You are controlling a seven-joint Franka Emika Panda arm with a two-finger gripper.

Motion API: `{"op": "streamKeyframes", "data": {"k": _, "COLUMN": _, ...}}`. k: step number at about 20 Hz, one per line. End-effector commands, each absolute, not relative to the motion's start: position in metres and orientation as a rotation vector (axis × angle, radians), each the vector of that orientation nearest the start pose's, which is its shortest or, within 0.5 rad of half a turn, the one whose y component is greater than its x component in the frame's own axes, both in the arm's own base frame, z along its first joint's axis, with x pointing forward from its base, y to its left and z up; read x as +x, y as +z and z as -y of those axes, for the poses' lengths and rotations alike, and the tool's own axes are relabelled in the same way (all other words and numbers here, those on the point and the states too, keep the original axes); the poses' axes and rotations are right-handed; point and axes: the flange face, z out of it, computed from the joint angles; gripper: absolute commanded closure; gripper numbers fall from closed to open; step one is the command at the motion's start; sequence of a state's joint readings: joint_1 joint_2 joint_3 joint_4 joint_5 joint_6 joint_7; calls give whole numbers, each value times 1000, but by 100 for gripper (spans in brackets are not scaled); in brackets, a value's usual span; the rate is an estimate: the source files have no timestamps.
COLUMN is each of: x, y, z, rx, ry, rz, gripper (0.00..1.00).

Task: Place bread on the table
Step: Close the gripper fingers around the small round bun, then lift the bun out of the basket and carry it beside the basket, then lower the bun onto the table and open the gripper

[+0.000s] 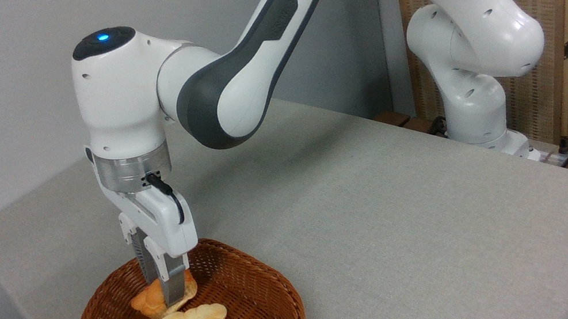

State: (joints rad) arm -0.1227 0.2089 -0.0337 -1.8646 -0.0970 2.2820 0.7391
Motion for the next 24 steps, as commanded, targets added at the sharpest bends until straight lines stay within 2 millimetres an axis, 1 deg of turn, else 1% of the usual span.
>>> {"op": "streamKeyframes", "data": {"k": 1, "x": 622, "y": 442, "z": 94, "rx": -2875, "ry": -397, "rz": -1274, "gripper": 61}}
{"op": "streamKeyframes", "data": {"k": 5, "x": 612, "y": 479, "z": 90, "rx": -2878, "ry": -454, "rz": -1253, "gripper": 59}}
{"op": "streamKeyframes", "data": {"k": 6, "x": 608, "y": 487, "z": 85, "rx": -2885, "ry": -448, "rz": -1243, "gripper": 59}}
{"op": "streamKeyframes", "data": {"k": 7, "x": 604, "y": 497, "z": 79, "rx": -2889, "ry": -444, "rz": -1234, "gripper": 59}}
{"op": "streamKeyframes", "data": {"k": 9, "x": 594, "y": 514, "z": 78, "rx": -2911, "ry": -437, "rz": -1237, "gripper": 59}}
{"op": "streamKeyframes", "data": {"k": 11, "x": 582, "y": 527, "z": 80, "rx": -2932, "ry": -402, "rz": -1254, "gripper": 56}}
{"op": "streamKeyframes", "data": {"k": 13, "x": 573, "y": 531, "z": 80, "rx": -2947, "ry": -342, "rz": -1274, "gripper": 56}}
{"op": "streamKeyframes", "data": {"k": 15, "x": 559, "y": 535, "z": 81, "rx": -2967, "ry": -245, "rz": -1308, "gripper": 56}}
{"op": "streamKeyframes", "data": {"k": 17, "x": 546, "y": 530, "z": 82, "rx": -2996, "ry": -110, "rz": -1335, "gripper": 55}}
{"op": "streamKeyframes", "data": {"k": 19, "x": 539, "y": 523, "z": 84, "rx": -3005, "ry": -32, "rz": -1353, "gripper": 52}}
{"op": "streamKeyframes", "data": {"k": 20, "x": 537, "y": 518, "z": 87, "rx": -3005, "ry": -5, "rz": -1366, "gripper": 52}}
{"op": "streamKeyframes", "data": {"k": 21, "x": 535, "y": 512, "z": 89, "rx": -3004, "ry": 16, "rz": -1373, "gripper": 48}}
{"op": "streamKeyframes", "data": {"k": 22, "x": 534, "y": 506, "z": 92, "rx": -3003, "ry": 37, "rz": -1380, "gripper": 33}}
{"op": "streamKeyframes", "data": {"k": 23, "x": 532, "y": 501, "z": 93, "rx": -2998, "ry": 56, "rz": -1387, "gripper": 24}}
{"op": "streamKeyframes", "data": {"k": 24, "x": 532, "y": 497, "z": 96, "rx": -2997, "ry": 72, "rz": -1394, "gripper": 11}}
